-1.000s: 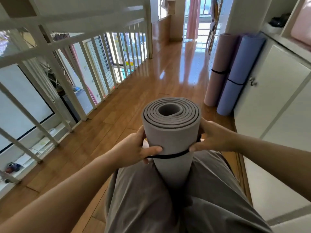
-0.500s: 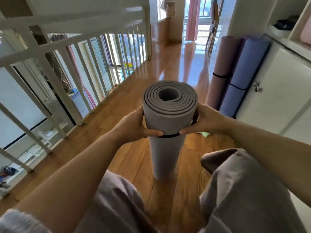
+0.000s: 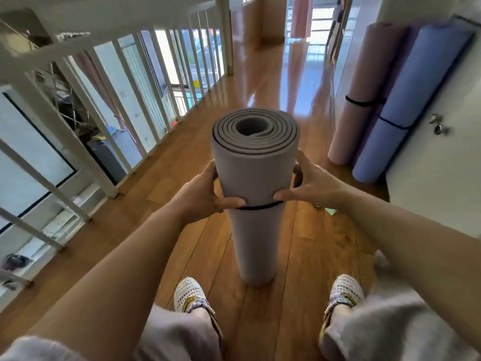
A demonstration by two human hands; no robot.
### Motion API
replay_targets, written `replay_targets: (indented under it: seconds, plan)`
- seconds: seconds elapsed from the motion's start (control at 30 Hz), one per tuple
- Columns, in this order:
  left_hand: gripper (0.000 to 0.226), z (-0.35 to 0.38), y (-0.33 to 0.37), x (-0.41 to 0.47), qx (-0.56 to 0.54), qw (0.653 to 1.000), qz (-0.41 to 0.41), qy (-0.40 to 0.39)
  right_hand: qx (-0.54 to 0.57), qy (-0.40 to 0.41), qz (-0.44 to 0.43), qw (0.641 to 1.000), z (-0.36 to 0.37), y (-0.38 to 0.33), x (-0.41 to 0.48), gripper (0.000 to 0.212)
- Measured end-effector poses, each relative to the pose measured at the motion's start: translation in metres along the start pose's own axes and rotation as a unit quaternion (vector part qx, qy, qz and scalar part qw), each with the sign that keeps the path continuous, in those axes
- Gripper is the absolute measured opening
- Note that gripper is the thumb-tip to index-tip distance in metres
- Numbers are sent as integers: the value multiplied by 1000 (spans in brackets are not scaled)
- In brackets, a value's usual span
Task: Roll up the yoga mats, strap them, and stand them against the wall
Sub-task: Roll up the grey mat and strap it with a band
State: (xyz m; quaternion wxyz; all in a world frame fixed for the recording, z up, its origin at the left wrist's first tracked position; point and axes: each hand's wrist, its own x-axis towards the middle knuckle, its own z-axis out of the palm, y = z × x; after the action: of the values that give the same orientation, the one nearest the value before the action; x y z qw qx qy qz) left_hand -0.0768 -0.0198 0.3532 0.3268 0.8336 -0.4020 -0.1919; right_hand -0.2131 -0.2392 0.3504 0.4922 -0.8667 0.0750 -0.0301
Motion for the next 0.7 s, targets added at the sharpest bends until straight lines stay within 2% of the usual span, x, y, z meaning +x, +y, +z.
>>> replay_targets:
  seconds: [0.3,0.47,0.57,0.7]
  plan:
    - [96,39,-51,23,7,996,-77,-48,54,-27,92,994,23,55,21,120]
    - [90,66,-69,25,30,990,-110,-80,38,-37,121,991,40,87,15,107]
    - [91,73,-76,27,16,989,-118,-83,35,-50,125,990,45,97,17,109]
    - [87,74,-79,28,-1,988,-130,-82,84,-35,137,986,53,100,18,101]
